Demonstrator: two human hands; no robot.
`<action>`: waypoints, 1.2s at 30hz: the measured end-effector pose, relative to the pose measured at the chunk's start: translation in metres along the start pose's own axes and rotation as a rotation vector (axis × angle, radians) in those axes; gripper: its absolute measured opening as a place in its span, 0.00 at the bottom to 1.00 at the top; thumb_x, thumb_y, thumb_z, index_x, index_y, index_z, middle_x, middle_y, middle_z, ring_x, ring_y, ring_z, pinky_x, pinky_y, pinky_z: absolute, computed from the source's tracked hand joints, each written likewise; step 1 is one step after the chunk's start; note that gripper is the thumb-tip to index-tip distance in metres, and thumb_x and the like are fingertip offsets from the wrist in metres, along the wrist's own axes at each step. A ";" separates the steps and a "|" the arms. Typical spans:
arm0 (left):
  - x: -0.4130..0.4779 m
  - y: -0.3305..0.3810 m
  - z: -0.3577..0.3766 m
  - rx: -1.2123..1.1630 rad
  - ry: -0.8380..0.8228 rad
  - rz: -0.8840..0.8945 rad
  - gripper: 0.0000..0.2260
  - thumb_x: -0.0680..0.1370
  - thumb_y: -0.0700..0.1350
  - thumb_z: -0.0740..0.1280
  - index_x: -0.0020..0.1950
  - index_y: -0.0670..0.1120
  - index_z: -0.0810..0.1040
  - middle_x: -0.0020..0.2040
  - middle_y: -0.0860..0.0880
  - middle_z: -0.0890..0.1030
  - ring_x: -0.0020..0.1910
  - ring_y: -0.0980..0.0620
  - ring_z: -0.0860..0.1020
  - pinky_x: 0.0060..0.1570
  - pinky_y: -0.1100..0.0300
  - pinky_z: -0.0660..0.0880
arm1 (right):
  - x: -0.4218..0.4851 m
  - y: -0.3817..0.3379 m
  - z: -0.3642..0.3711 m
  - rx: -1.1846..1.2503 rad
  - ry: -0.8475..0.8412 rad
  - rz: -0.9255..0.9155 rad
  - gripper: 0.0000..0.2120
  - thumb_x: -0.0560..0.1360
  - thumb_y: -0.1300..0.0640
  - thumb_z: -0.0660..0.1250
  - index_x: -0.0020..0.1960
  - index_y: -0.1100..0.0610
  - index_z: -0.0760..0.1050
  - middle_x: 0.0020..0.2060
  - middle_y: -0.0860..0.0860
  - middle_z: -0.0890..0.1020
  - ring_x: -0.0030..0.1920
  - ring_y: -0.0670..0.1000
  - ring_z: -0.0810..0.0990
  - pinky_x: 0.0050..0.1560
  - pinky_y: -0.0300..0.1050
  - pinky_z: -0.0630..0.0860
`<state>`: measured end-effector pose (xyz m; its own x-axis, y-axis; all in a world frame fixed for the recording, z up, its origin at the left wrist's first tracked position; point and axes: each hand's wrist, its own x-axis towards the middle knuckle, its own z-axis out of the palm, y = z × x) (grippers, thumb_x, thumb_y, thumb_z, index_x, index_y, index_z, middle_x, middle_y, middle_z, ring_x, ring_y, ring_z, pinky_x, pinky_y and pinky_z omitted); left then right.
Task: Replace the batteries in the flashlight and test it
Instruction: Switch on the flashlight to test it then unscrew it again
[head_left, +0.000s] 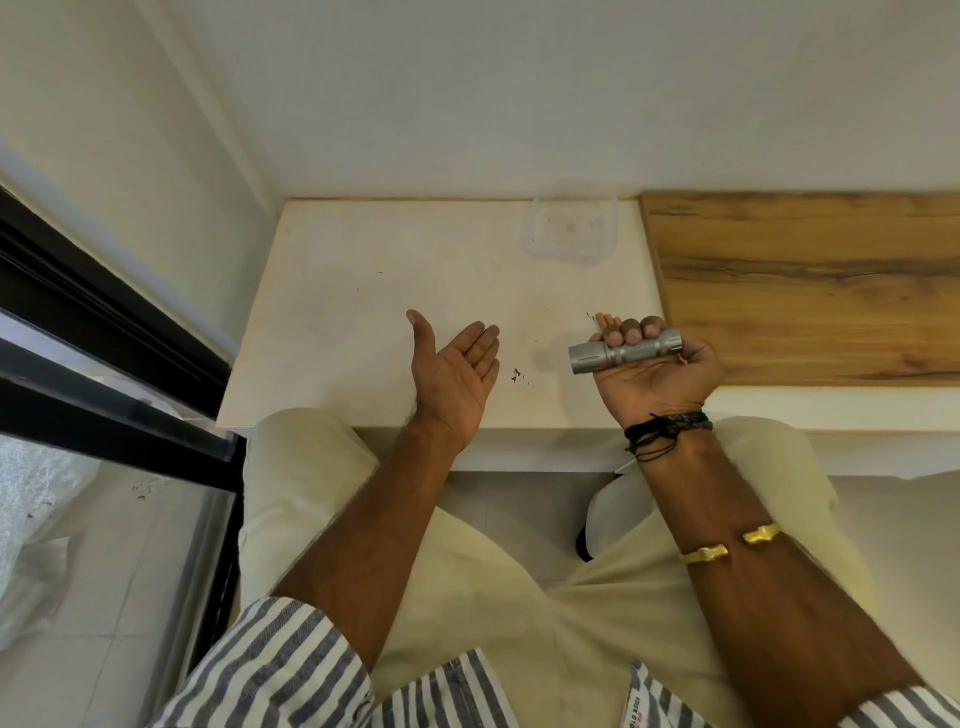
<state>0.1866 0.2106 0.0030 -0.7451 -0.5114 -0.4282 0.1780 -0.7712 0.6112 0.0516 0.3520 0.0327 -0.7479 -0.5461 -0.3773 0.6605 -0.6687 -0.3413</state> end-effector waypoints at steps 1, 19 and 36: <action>0.000 0.000 -0.001 0.000 0.001 0.000 0.45 0.75 0.74 0.46 0.78 0.39 0.60 0.77 0.40 0.66 0.76 0.42 0.64 0.77 0.48 0.57 | 0.000 0.001 0.000 -0.008 0.001 -0.004 0.08 0.62 0.54 0.57 0.36 0.58 0.68 0.31 0.53 0.70 0.33 0.54 0.70 0.45 0.46 0.68; 0.001 -0.025 -0.002 1.241 -0.007 0.500 0.19 0.73 0.49 0.76 0.62 0.47 0.81 0.56 0.52 0.84 0.50 0.57 0.81 0.45 0.70 0.76 | 0.000 0.036 -0.002 -0.881 -0.065 -0.135 0.07 0.82 0.58 0.66 0.58 0.59 0.78 0.55 0.54 0.83 0.63 0.56 0.81 0.67 0.58 0.76; 0.035 0.019 -0.011 1.209 0.085 0.692 0.13 0.75 0.46 0.75 0.58 0.45 0.83 0.52 0.49 0.85 0.47 0.55 0.83 0.51 0.60 0.81 | 0.040 0.063 0.029 -1.185 -0.360 -0.171 0.16 0.81 0.65 0.65 0.66 0.55 0.78 0.62 0.53 0.83 0.65 0.50 0.81 0.65 0.47 0.77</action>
<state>0.1711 0.1739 -0.0078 -0.6861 -0.7047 0.1808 -0.2019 0.4232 0.8832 0.0611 0.2737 0.0209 -0.6820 -0.7291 -0.0583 0.0661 0.0180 -0.9977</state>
